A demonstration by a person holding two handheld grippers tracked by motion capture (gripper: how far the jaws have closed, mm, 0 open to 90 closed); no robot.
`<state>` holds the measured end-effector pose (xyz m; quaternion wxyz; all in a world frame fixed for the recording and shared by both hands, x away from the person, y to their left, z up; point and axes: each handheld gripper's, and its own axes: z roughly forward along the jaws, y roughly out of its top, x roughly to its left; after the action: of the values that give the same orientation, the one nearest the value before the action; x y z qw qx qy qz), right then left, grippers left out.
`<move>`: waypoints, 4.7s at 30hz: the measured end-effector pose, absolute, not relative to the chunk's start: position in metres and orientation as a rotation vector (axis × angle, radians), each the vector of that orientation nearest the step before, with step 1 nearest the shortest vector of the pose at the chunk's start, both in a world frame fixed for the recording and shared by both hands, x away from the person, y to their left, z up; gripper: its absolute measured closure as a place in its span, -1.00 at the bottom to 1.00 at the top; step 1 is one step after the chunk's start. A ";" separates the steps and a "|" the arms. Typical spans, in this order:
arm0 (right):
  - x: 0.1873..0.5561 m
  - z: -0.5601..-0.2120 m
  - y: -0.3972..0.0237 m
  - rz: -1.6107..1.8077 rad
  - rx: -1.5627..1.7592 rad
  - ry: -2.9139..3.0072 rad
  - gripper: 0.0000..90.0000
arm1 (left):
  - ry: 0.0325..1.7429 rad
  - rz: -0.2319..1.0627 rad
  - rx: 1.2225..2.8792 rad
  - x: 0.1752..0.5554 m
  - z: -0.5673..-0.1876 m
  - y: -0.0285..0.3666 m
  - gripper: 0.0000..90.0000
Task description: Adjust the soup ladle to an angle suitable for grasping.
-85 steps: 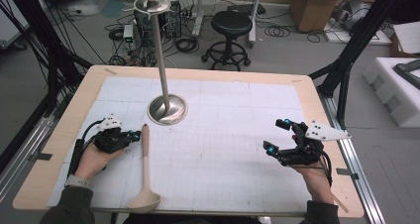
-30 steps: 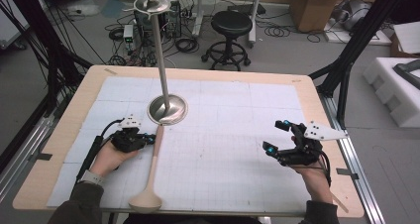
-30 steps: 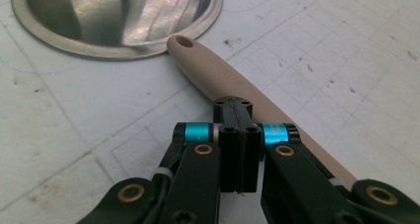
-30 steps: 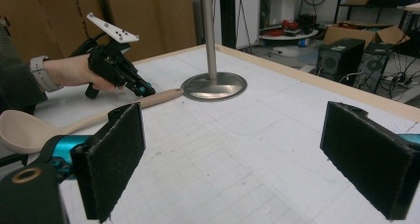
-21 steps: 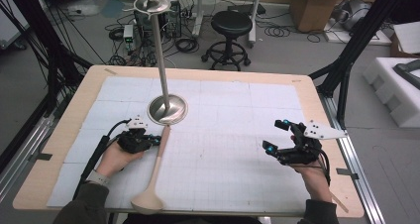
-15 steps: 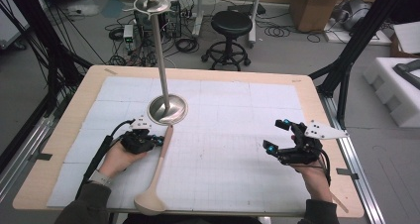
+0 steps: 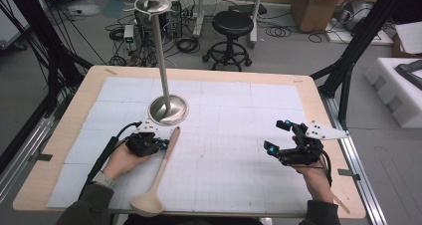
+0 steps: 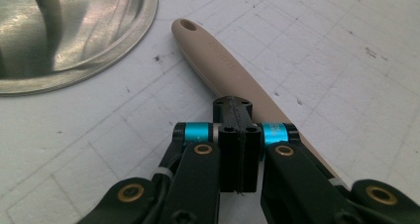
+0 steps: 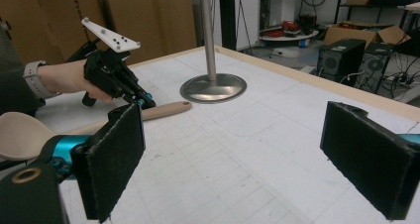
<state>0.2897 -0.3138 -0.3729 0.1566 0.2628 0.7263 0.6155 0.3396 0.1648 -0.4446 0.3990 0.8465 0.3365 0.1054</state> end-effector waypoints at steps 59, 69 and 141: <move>0.292 -0.375 -0.313 1.786 0.749 2.082 -0.80 | 0.780 0.204 2.239 0.378 -0.438 0.110 0.99; 0.292 -0.374 -0.315 1.795 0.750 2.077 -0.80 | 0.707 0.175 2.284 0.366 -0.435 0.083 0.99; 0.288 -0.373 -0.325 1.824 0.762 2.029 -0.80 | 0.352 0.030 2.401 0.293 -0.420 0.010 0.99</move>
<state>0.2883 -0.3253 -0.3728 0.1539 0.2657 0.7077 0.6364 0.2933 0.0101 -0.4203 0.3498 0.9268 0.1360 0.0114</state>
